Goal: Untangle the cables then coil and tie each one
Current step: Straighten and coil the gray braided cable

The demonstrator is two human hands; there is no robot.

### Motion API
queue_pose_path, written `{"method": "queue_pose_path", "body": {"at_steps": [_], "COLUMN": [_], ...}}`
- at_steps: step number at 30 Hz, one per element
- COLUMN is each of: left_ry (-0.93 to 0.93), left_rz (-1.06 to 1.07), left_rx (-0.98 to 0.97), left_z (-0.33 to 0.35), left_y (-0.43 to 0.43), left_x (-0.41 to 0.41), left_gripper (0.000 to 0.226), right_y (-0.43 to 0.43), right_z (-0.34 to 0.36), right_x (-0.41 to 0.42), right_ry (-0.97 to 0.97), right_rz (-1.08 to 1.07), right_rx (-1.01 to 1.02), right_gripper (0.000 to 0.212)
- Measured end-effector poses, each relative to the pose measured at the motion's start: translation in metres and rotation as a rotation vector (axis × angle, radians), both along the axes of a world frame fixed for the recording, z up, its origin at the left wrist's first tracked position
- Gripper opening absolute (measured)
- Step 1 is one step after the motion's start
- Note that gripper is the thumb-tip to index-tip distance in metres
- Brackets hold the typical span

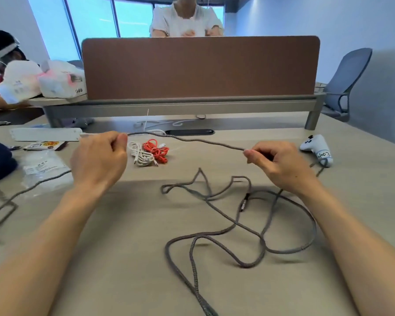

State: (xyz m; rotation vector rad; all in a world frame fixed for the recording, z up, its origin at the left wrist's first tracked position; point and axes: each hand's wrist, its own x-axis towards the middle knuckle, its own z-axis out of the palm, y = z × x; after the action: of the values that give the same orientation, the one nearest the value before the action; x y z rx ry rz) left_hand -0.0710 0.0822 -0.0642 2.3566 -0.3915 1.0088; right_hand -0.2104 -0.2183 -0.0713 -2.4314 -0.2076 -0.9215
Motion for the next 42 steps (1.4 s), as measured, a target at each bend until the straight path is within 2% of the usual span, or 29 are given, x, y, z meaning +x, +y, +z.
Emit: {"method": "queue_pose_path", "body": {"at_steps": [3,6,9,12,15,18,22,25,26,28,32,34,37,42], "left_ry": [-0.018,-0.1,-0.178,-0.197,-0.303,-0.234,-0.164,-0.201,-0.217,-0.228,-0.118,-0.104,-0.176,-0.161], "left_rz": [-0.055,-0.307,-0.556,-0.643,-0.608,-0.432,-0.209,-0.105,-0.125,-0.295,-0.6,-0.697,-0.676,-0.436], "left_rx": [0.065,0.132,0.297,0.431,0.281,0.072,0.112,0.095,0.098,0.157,0.364,0.332,0.193,0.045], "left_z": [-0.007,-0.011,-0.019,-0.031,-0.027,-0.008,-0.013,-0.013,-0.013,-0.016,-0.035,-0.035,-0.03,-0.023], "left_y": [-0.013,-0.036,-0.061,-0.076,-0.071,-0.043,-0.019,-0.02,-0.024,-0.038,-0.072,-0.077,-0.072,-0.047], "left_x": [-0.007,-0.035,-0.058,-0.054,-0.041,-0.02,0.0,-0.003,-0.009,-0.024,-0.041,-0.036,-0.029,-0.006], "left_gripper": [0.035,0.056,0.039,0.038,0.024,0.027,0.035,0.026,0.022,0.02,0.034,0.032,0.027,0.033], "right_y": [0.009,0.023,0.036,0.045,0.039,0.019,0.011,0.018,0.02,0.023,0.036,0.04,0.031,0.016], "right_z": [-0.005,-0.008,-0.01,-0.014,-0.012,-0.008,-0.007,-0.01,-0.012,-0.014,-0.013,-0.013,-0.015,-0.011], "right_x": [0.005,0.009,0.012,0.014,0.011,0.006,0.006,0.009,0.009,0.011,0.011,0.012,0.015,0.009], "right_ry": [0.035,0.076,0.063,0.037,0.063,0.078,0.152,0.187,0.176,0.14,0.065,0.046,0.108,0.178], "right_rz": [0.029,0.055,0.109,0.154,0.123,0.046,-0.002,-0.003,-0.003,-0.004,0.021,0.011,-0.095,-0.177], "right_rx": [-0.031,-0.099,-0.165,-0.22,-0.182,-0.139,-0.13,-0.166,-0.187,-0.224,-0.252,-0.264,-0.264,-0.187], "right_gripper": [0.038,0.035,0.035,0.037,0.03,0.027,0.023,0.026,0.028,0.031,0.031,0.032,0.026,0.023]}}
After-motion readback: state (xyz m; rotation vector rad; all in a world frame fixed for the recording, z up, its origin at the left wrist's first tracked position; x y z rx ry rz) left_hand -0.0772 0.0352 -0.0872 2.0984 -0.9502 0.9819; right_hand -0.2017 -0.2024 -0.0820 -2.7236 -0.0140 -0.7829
